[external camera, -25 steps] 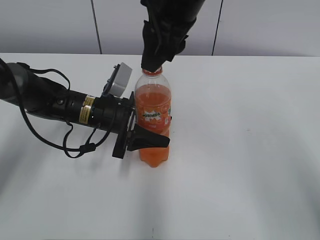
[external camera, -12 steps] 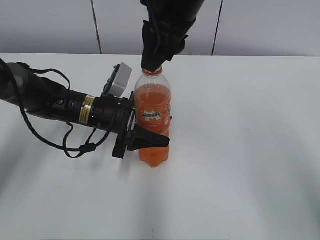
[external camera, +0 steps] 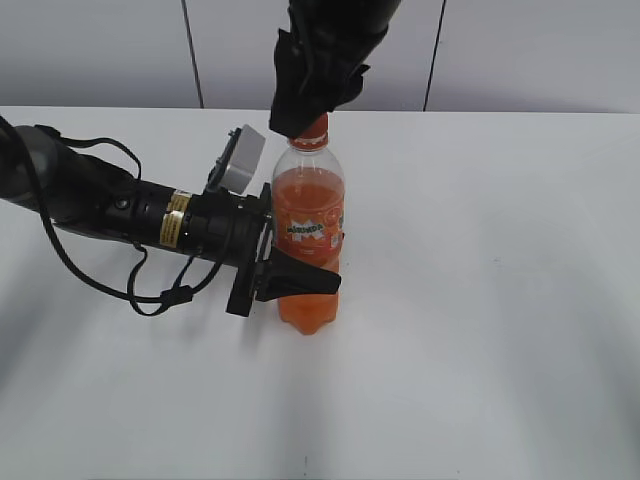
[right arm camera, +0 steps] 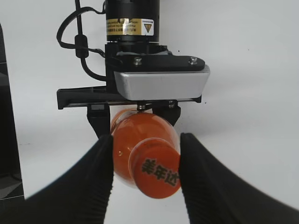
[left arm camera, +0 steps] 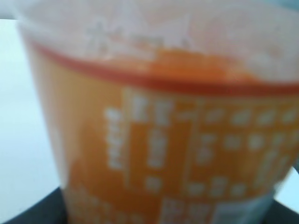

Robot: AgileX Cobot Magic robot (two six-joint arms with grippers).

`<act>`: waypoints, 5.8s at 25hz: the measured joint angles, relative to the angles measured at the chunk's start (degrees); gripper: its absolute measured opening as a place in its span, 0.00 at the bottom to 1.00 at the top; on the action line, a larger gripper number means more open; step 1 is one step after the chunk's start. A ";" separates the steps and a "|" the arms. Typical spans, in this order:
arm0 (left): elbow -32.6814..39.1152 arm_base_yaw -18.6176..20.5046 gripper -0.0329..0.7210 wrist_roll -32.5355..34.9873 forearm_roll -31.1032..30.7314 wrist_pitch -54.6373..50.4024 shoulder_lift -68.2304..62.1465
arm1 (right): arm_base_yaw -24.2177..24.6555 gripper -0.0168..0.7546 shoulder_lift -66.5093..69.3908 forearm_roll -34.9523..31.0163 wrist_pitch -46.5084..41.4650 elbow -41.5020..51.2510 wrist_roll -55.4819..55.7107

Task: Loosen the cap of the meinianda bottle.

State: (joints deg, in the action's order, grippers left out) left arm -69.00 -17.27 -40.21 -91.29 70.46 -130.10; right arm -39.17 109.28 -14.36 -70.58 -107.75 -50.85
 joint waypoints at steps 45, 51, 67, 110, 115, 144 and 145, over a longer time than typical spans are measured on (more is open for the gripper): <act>0.00 0.00 0.59 -0.25 0.34 0.00 0.00 | 0.00 0.69 0.31 4.22 0.07 0.00 67.99; 0.00 0.00 0.59 -0.25 0.41 0.00 0.00 | 0.00 0.69 0.70 4.22 0.07 0.00 68.11; 0.00 0.00 0.59 -0.27 0.47 -0.03 0.00 | 0.00 0.39 1.89 4.26 -0.04 0.00 68.11; 0.00 0.09 0.59 -0.04 -0.06 0.22 0.00 | 0.00 0.38 1.89 1.48 -0.38 -0.05 -4.25; 0.00 0.09 0.59 -0.04 -0.11 0.22 0.00 | 0.00 0.38 1.78 1.48 -0.38 -0.05 -4.25; 0.00 -0.01 0.59 -0.15 0.02 0.03 0.00 | 0.00 0.37 -4.33 1.97 0.03 0.08 0.19; 0.00 -0.01 0.59 -0.15 0.02 0.03 0.00 | 0.00 0.37 -4.60 3.17 0.03 0.03 1.97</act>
State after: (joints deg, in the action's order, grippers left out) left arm -69.00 -17.28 -40.35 -91.26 70.49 -130.10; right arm -39.17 104.68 -11.19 -70.55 -107.72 -48.88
